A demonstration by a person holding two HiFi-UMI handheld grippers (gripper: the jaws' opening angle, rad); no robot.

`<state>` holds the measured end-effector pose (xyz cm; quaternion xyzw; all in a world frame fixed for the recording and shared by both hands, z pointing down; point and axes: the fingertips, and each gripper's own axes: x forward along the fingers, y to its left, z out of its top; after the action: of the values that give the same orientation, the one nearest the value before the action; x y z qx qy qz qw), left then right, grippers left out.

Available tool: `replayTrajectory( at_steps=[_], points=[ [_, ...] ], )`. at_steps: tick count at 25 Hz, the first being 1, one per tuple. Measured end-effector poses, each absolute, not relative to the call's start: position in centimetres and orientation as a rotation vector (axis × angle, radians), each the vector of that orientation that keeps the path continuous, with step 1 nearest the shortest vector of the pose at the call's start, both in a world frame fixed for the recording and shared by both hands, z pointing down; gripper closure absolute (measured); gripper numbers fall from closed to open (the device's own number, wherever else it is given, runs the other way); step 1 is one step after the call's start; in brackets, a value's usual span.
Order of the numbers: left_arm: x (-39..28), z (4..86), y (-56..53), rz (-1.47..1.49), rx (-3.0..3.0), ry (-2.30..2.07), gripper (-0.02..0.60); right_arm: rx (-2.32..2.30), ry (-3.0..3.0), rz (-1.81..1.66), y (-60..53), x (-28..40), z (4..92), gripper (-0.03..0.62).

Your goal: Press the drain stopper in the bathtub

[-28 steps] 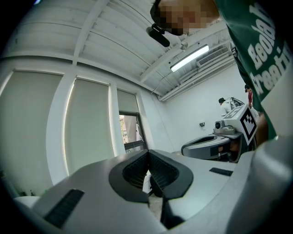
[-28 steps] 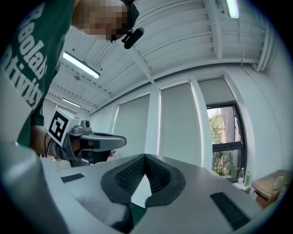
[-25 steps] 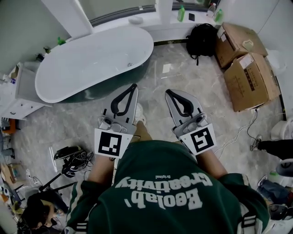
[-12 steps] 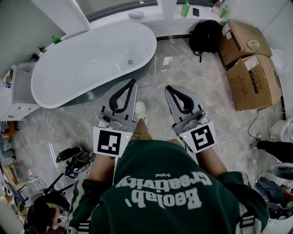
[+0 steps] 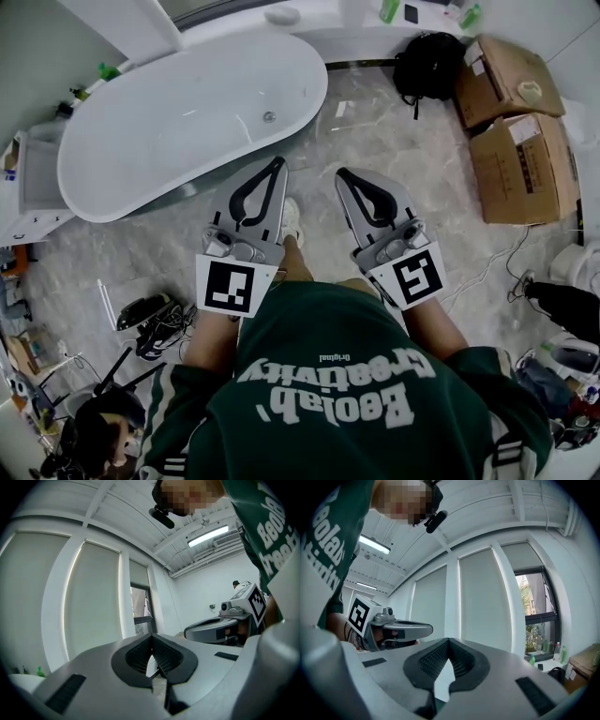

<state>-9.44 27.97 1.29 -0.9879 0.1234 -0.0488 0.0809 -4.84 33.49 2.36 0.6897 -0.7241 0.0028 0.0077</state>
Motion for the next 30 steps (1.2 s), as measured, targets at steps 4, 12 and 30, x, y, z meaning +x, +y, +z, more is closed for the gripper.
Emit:
replayTrajectory(
  at_steps=[4, 12, 30],
  points=[
    [-9.4, 1.4, 25.1, -0.154, -2.974, 0.402, 0.574, 2.148, -2.279, 0.008, 30.6, -4.6, 1.8, 0.585],
    [-7.4, 1.3, 18.9, -0.175, -2.975, 0.359, 0.574, 2.159, -2.266, 0.027, 23.8, -3.0, 0.6, 0.585],
    [-1.9, 0.4, 7.2, -0.105, -3.013, 0.234, 0.574, 2.188, -2.131, 0.021, 13.4, 0.3, 0.6, 0.585]
  ],
)
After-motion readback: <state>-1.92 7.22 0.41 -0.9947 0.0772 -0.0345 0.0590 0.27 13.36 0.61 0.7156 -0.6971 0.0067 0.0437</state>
